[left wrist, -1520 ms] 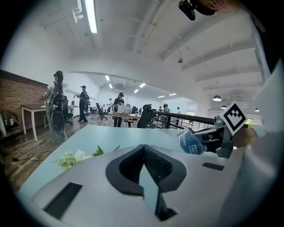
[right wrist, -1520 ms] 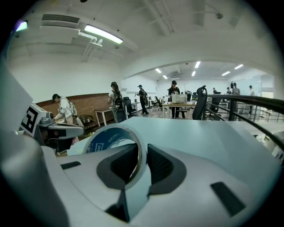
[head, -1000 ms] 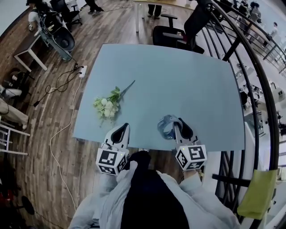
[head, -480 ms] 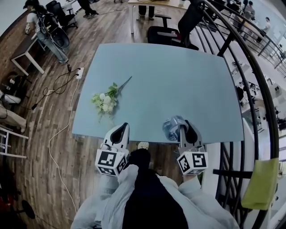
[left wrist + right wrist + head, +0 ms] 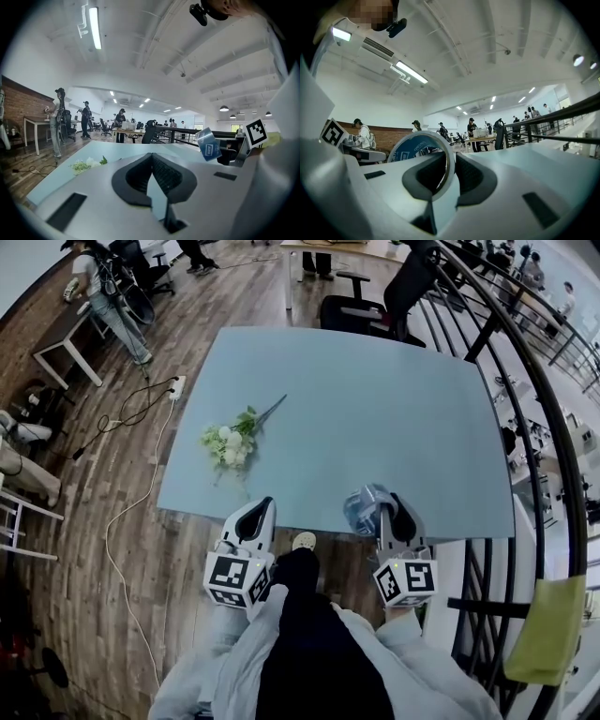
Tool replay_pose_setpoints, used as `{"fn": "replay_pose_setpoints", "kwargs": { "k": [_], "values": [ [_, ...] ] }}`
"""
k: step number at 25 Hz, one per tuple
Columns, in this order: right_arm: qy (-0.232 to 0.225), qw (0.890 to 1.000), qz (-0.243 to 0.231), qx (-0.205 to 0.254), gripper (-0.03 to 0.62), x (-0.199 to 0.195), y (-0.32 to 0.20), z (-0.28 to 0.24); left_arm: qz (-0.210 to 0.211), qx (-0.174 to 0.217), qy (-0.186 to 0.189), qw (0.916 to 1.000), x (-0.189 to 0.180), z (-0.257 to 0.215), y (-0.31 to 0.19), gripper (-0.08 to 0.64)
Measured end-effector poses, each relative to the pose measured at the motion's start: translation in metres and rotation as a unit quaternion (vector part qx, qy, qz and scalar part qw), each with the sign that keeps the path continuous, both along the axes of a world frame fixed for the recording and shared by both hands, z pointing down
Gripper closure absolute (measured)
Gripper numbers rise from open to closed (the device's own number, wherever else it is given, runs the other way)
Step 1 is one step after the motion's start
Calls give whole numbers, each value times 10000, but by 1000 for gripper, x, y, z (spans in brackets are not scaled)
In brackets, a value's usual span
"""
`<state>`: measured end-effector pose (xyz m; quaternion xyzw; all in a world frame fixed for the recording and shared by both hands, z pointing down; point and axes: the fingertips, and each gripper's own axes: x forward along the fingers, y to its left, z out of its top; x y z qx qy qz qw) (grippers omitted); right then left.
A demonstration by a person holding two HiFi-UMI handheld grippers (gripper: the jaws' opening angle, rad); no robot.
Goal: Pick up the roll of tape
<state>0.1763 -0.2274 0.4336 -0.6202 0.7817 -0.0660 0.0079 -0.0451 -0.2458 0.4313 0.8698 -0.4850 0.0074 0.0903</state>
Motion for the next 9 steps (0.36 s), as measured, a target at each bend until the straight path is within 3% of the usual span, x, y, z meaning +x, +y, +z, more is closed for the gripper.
{"fn": "replay_pose_setpoints", "kwargs": {
  "k": [9],
  "values": [
    [33, 9999, -106, -47, 518, -10, 0, 5, 28, 64, 12, 10000, 0, 0, 4, 545]
  ]
}}
